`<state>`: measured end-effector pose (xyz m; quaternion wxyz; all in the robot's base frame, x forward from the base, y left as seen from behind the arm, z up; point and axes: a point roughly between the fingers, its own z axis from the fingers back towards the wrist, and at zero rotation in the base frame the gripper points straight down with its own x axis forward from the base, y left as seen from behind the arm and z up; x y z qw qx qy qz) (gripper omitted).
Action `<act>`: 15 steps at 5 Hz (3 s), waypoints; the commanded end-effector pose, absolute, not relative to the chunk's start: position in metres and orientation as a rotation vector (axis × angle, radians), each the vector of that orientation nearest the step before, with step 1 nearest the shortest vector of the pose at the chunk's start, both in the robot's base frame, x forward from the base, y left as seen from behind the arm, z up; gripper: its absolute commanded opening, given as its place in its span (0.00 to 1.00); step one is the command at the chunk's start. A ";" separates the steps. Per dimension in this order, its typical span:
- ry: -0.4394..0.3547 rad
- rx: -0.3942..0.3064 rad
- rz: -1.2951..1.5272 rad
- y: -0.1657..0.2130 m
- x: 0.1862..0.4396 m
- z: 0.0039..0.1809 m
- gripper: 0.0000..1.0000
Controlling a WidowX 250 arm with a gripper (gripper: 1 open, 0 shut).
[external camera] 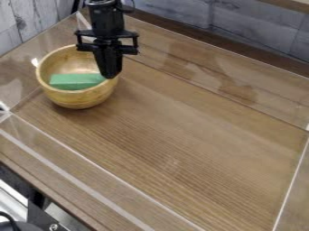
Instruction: Move green object from inside the wooden bowl to the table next to it
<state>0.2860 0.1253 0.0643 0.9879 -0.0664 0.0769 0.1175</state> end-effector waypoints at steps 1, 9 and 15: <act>0.062 -0.112 0.240 0.135 0.299 0.096 0.00; 0.087 -0.119 0.284 0.086 0.285 0.051 0.00; 0.113 -0.130 0.240 0.089 0.285 0.033 0.00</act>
